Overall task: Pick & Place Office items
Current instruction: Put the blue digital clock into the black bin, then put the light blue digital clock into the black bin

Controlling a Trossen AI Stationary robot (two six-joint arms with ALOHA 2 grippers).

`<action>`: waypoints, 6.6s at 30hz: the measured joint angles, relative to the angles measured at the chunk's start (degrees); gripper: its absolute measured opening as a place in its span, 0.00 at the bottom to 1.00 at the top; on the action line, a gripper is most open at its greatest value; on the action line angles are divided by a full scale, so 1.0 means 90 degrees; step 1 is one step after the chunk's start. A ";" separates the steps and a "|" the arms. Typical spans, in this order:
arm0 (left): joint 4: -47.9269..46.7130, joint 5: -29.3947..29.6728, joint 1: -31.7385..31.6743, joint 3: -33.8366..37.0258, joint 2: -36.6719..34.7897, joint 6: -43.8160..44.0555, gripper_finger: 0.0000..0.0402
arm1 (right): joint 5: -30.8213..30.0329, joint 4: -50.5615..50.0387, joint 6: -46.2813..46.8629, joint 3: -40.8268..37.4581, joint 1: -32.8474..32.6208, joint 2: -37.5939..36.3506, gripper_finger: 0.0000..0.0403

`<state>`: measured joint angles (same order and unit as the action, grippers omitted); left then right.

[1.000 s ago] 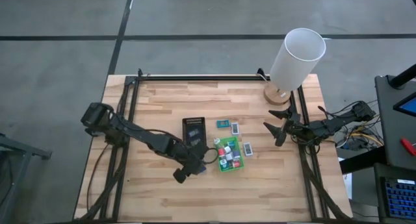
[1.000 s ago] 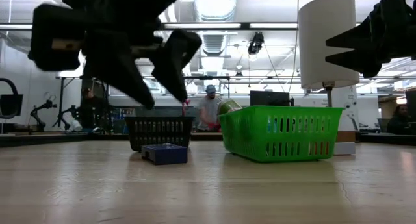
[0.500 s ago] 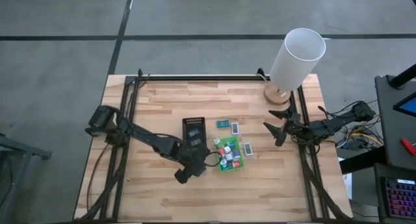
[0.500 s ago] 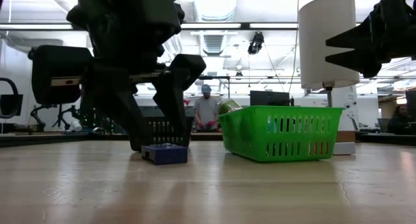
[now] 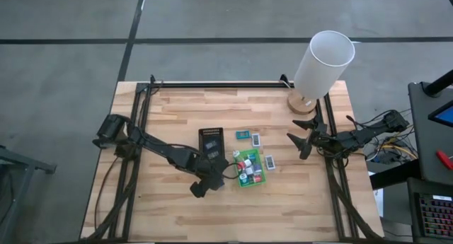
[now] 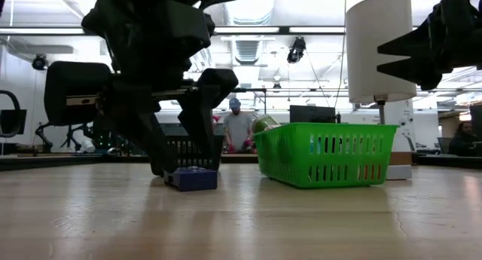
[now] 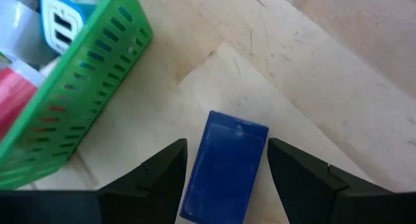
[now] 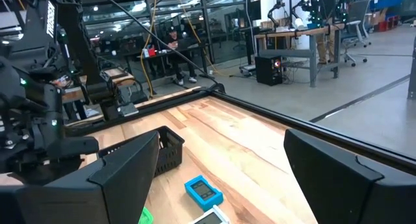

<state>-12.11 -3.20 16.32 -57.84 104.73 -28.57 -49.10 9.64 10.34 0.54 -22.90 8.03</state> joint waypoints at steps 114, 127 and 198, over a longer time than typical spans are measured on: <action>-0.1485 0.0510 -0.2712 0.0114 -0.0661 0.4363 0.43 | 0.0000 0.0001 0.0001 0.0002 -0.0002 0.0000 0.81; -0.1407 0.0471 -0.2748 0.0114 -0.0738 0.4406 0.59 | 0.0000 0.0001 0.0001 -0.0001 0.0000 0.0000 0.81; -0.0306 -0.0039 -0.3335 -0.1492 0.0360 0.1951 0.61 | -0.0005 0.0005 0.0001 -0.0001 0.0002 0.0000 0.81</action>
<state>-14.86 -3.55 -13.69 -71.27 107.97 -11.01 -49.15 9.69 10.35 0.54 -22.88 8.03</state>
